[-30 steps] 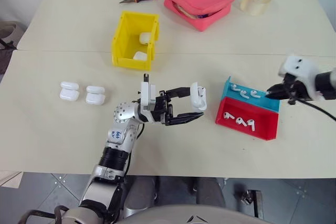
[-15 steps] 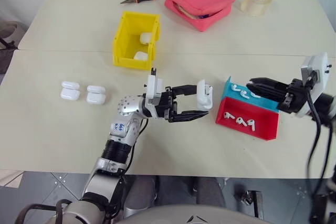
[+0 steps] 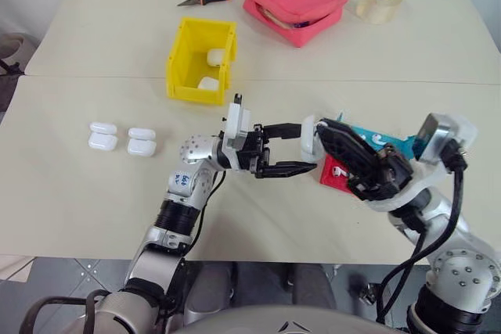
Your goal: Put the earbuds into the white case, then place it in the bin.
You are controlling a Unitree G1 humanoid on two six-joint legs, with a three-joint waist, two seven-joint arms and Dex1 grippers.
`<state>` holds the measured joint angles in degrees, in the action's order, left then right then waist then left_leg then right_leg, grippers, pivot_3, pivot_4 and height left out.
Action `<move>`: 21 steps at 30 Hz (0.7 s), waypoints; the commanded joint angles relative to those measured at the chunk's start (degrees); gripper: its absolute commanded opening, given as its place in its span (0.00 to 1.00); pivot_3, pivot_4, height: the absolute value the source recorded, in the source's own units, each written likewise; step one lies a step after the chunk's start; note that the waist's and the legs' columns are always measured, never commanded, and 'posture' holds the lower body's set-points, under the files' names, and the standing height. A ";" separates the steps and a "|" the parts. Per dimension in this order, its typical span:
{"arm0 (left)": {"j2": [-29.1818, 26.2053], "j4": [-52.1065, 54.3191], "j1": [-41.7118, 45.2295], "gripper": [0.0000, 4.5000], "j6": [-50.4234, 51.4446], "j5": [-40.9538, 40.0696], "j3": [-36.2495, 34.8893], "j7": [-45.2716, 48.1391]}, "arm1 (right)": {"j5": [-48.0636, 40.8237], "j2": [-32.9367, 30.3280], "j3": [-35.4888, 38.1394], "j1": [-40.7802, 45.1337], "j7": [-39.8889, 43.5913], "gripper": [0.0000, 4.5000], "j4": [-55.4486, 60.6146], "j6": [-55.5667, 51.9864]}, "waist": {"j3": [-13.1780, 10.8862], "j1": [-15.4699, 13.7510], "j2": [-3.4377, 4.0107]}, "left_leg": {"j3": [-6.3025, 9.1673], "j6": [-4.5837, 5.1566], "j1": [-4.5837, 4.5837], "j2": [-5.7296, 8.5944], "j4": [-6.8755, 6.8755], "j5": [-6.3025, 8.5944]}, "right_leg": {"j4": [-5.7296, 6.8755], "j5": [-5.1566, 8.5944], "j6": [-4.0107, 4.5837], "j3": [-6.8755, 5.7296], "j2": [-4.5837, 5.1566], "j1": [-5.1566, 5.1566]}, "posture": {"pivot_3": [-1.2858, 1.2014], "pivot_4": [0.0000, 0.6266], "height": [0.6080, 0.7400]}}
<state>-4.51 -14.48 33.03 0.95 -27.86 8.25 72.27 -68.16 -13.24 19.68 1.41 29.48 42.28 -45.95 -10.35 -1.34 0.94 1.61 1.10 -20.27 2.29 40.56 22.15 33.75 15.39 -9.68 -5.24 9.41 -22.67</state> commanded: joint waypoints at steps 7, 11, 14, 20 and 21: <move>0.39 1.09 0.57 0.61 0.67 -0.79 -0.51 -0.30 | 1.30 -1.30 -4.68 -3.72 0.34 0.11 -0.85 7.71 | 0.00 -0.03 0.00 | -0.11 0.01 0.00 -0.01 -0.01 0.00 | -0.01 0.00 0.00 0.00 -0.02 0.00 | 0.52 0.24 1.00; 0.35 1.79 0.23 0.61 0.96 -1.07 -0.88 -0.62 | 1.70 -1.80 -5.78 -5.47 0.65 0.11 -1.55 9.93 | 0.00 -0.01 0.00 | -0.38 0.02 0.01 -0.01 -0.02 0.01 | 0.00 0.00 0.00 -0.01 -0.02 0.00 | 0.52 0.24 1.00; 0.55 1.99 0.12 0.61 0.94 -1.21 -1.01 -0.86 | 2.43 -2.28 -7.02 -6.67 1.06 0.11 -1.92 11.41 | 0.00 0.00 0.00 | -0.48 0.02 0.01 -0.02 -0.03 0.01 | -0.01 0.00 0.01 0.00 -0.02 0.00 | 0.52 0.24 1.00; 0.98 2.21 0.12 0.61 0.88 -1.52 -1.12 -1.13 | 3.96 -2.64 -8.84 -8.08 1.42 0.11 -2.69 14.07 | 0.00 -0.04 0.00 | -0.49 0.03 0.01 -0.02 -0.03 0.01 | -0.02 0.00 0.01 0.01 -0.02 0.00 | 0.52 0.24 1.00; 1.07 2.19 0.17 0.61 0.87 -1.61 -1.20 -1.22 | 4.24 -2.89 -9.02 -8.39 1.61 0.11 -2.79 14.43 | 0.00 -0.03 0.00 | -0.48 0.03 0.01 -0.02 -0.03 0.01 | -0.02 0.00 0.01 0.01 -0.02 0.00 | 0.52 0.24 1.00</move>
<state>-4.47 -14.47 32.88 2.13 -27.78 7.80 71.33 -64.97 -15.22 11.30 -5.85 30.60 39.74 -32.13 -10.35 -1.37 0.94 1.12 1.13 -20.26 2.27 40.53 22.16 33.73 15.40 -9.68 -5.23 9.39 -22.67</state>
